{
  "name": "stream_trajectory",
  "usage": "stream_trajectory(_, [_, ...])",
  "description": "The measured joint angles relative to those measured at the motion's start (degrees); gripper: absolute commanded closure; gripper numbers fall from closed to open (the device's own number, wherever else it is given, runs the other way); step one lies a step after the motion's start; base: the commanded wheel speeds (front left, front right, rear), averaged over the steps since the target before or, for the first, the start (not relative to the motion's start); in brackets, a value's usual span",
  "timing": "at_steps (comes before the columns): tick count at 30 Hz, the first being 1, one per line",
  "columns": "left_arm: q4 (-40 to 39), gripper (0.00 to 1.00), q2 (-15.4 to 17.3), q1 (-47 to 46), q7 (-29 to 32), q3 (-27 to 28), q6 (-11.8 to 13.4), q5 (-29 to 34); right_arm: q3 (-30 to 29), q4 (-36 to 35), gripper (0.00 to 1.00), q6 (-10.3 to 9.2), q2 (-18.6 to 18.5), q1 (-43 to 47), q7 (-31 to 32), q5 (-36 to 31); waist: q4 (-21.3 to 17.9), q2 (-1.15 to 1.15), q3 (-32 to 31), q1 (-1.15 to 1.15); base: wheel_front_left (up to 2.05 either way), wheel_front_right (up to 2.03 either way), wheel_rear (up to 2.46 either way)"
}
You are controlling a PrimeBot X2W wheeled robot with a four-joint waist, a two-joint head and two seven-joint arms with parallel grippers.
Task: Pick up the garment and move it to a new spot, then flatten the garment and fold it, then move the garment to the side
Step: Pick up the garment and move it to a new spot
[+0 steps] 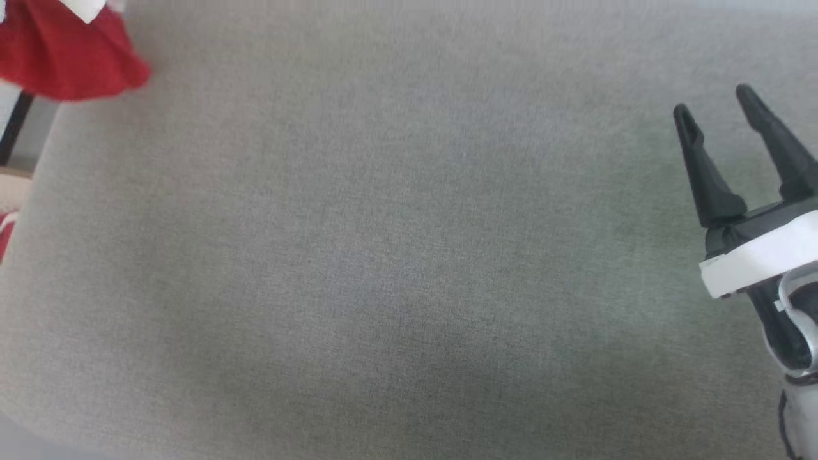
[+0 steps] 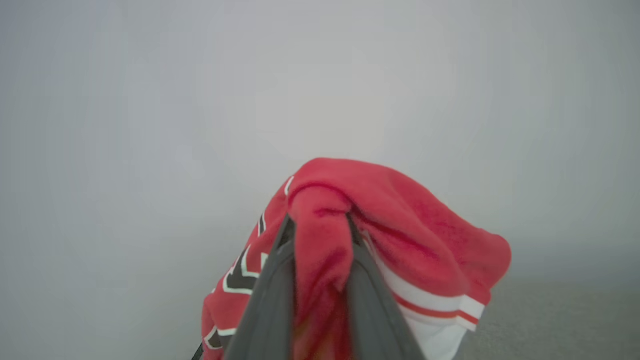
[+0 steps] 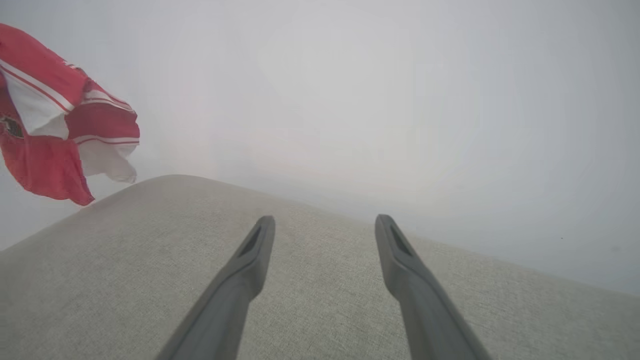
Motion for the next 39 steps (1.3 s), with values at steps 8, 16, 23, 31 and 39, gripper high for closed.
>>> stream_trajectory(8, [-11.2,1.00,-0.1,1.6,5.4,-3.8,-1.3,0.7,-0.9,2.8,0.00,0.00,2.5,2.7,-2.5,0.2,-1.2,0.00,-5.8,0.00,0.00,0.00,0.00])
stream_trajectory(16, [-32.6,1.00,1.2,10.5,16.7,-5.2,-0.7,-0.9,-3.4,4.4,0.00,0.00,4.1,4.7,-4.3,0.3,-4.6,0.00,-8.4,0.00,0.00,0.00,0.00])
stream_trajectory(23, [-56.5,1.00,1.7,20.5,29.1,-6.4,3.9,-3.0,-5.3,5.8,0.00,0.00,5.5,5.7,-6.2,0.3,-9.1,0.00,-9.0,0.00,0.00,0.00,0.00])
stream_trajectory(31, [-76.1,1.00,-0.2,26.2,40.1,-11.4,7.5,-3.6,-6.1,8.1,0.00,0.00,7.0,6.4,-8.4,0.4,-16.1,0.00,-8.8,0.00,0.00,0.00,0.00])
stream_trajectory(39, [-79.7,1.00,-3.2,31.8,44.1,-17.0,9.1,-4.1,-5.9,11.2,0.00,0.00,8.2,6.9,-10.5,1.2,-21.2,0.00,-7.6,0.00,0.00,0.00,0.00])
